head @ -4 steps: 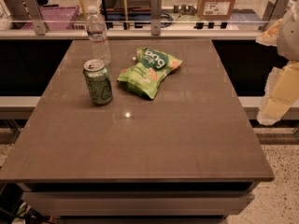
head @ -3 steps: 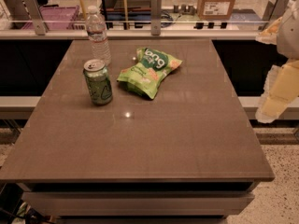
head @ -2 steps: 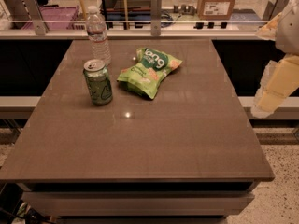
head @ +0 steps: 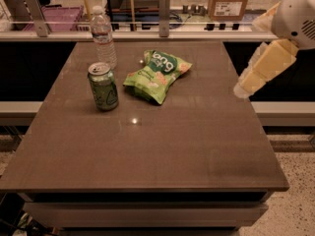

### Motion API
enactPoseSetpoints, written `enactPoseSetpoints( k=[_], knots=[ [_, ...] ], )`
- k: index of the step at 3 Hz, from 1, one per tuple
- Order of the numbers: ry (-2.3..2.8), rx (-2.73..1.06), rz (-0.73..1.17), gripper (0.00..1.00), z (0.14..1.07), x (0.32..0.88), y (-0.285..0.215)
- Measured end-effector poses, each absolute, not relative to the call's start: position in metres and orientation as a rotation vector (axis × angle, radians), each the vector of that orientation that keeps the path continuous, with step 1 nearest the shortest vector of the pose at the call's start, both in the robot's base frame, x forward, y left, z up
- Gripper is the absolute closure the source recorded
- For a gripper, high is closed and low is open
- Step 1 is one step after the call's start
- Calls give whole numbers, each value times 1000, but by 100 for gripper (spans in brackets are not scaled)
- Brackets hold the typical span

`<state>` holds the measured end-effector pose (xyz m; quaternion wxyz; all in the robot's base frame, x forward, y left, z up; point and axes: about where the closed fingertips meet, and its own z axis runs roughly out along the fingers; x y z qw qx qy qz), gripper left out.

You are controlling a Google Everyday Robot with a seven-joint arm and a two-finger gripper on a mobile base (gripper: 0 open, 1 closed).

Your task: Pick water bottle

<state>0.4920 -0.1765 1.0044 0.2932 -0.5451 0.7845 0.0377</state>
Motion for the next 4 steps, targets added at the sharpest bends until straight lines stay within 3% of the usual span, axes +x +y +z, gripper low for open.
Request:
enactPoseSetpoints(
  k=[2, 4],
  knots=[
    [1967, -1247, 255, 0, 1022, 529, -141],
    [1999, -1006, 232, 0, 1022, 570, -106]
  ],
)
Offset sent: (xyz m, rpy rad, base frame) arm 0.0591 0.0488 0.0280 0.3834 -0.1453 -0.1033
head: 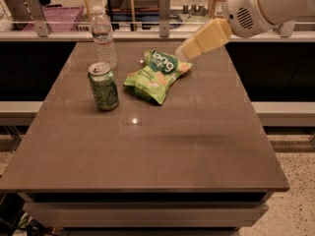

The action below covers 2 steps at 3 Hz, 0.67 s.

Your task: Pick water bottle

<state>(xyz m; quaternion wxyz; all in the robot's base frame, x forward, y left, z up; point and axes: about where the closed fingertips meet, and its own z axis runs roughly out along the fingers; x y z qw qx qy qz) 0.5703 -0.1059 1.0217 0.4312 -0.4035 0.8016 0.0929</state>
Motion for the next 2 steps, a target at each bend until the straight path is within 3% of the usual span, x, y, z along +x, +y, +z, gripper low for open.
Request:
enactPoseSetpoints(
  k=[2],
  knots=[
    [2070, -734, 238, 0, 1006, 604, -83]
  ],
)
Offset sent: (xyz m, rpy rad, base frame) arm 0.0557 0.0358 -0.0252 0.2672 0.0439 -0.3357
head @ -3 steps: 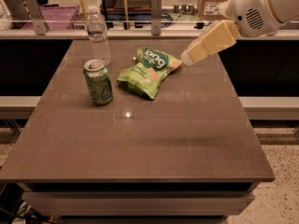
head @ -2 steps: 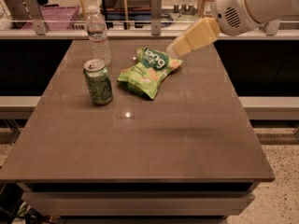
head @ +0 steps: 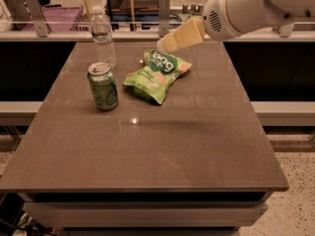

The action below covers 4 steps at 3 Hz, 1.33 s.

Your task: Pick water bottle

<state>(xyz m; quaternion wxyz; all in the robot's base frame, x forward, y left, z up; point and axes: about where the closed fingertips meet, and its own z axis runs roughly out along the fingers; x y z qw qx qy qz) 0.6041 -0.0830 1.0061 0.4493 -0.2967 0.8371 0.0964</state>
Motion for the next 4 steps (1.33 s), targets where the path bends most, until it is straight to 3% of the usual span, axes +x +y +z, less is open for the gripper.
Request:
enactPoseSetpoints(
  k=[2, 4],
  knots=[
    [2066, -682, 232, 0, 1013, 607, -85],
    [1904, -747, 233, 0, 1008, 639, -51]
  ],
)
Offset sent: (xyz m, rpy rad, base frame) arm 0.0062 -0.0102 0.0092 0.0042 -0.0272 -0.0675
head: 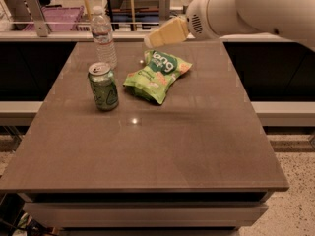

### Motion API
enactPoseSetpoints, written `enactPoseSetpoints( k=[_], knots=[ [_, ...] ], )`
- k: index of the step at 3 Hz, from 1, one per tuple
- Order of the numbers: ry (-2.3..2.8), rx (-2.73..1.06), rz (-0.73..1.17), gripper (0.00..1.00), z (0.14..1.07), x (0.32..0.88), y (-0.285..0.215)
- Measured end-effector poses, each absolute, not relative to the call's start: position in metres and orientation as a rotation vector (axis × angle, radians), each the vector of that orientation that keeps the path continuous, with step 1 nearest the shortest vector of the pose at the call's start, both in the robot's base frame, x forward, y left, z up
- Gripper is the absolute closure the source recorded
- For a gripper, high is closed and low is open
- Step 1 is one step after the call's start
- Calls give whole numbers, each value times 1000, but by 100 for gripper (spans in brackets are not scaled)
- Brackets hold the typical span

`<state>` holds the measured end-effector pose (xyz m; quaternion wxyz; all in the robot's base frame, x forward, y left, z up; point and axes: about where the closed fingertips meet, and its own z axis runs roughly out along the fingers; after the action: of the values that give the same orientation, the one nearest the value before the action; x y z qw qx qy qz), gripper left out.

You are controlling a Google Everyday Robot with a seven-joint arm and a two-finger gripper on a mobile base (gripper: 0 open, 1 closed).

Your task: Pick water bottle

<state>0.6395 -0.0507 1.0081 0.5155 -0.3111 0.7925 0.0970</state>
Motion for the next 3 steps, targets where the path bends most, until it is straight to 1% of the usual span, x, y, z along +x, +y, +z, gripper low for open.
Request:
enactPoseSetpoints(
  k=[1, 3],
  knots=[
    [1821, -771, 267, 0, 1010, 653, -29],
    [1717, -819, 396, 0, 1000, 685, 25]
  ],
)
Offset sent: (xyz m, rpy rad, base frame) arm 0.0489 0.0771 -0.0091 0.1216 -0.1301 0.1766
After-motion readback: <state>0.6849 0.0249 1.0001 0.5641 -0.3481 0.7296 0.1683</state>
